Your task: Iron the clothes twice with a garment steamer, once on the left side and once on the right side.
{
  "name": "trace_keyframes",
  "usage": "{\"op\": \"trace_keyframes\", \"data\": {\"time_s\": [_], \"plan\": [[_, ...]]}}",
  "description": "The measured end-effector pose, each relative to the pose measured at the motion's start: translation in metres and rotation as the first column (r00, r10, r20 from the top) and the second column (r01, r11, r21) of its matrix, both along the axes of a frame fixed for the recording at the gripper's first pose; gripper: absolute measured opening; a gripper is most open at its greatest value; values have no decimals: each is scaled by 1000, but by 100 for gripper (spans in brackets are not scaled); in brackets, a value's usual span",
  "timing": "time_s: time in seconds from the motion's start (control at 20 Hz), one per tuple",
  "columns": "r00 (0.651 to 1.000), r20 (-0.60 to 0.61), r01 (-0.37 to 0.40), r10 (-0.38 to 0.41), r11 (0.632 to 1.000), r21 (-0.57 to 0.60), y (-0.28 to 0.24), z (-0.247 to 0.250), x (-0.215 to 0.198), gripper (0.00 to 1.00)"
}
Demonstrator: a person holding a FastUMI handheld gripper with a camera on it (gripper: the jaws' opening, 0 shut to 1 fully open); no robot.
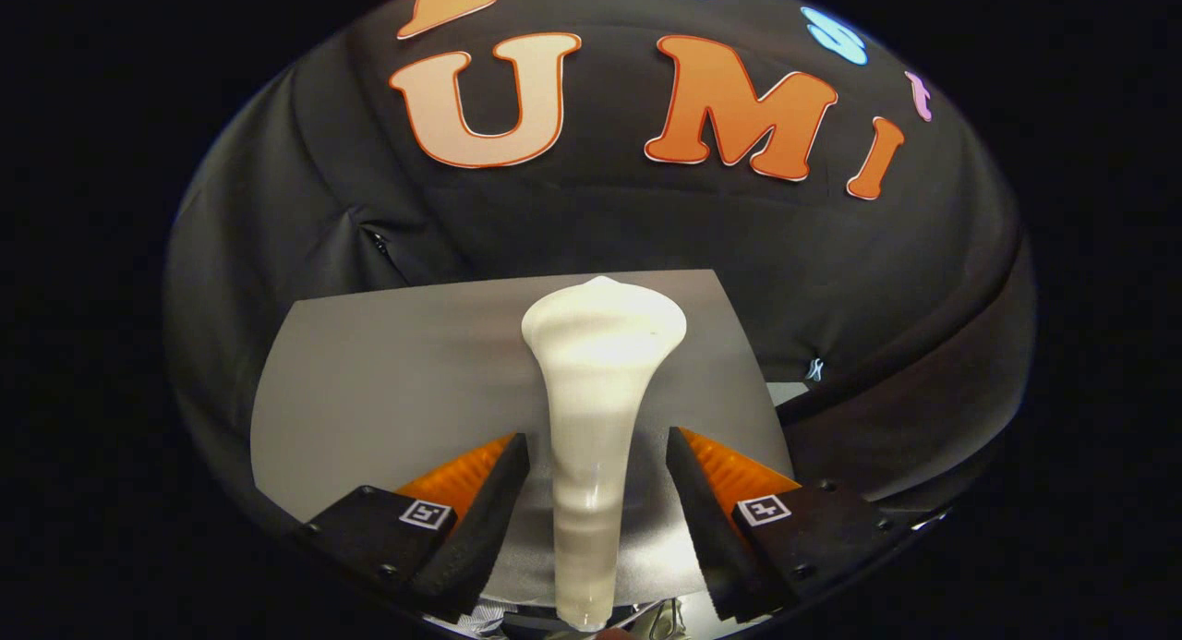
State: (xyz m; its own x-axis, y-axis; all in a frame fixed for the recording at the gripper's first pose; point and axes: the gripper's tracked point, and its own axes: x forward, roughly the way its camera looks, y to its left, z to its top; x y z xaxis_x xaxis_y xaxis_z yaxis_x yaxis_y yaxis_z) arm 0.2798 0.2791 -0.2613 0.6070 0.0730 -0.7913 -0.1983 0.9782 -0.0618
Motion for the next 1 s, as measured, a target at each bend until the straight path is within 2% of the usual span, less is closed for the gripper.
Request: {"op": "trace_keyframes", "data": {"time_s": [0.2,0.45,0.5,0.65,0.9,1.0], "plan": [[999,-38,19,-19,1000,6,0,-13,2,93],[996,-79,34,-31,998,45,4,-18,2,67],[996,-79,44,-40,998,47,4,-20,7,56],[996,-84,40,-36,998,43,2,-22,8,52],[998,-46,46,-43,997,64,-2,-13,8,38],[999,-36,40,-37,996,81,-2,-10,8,38]]}}
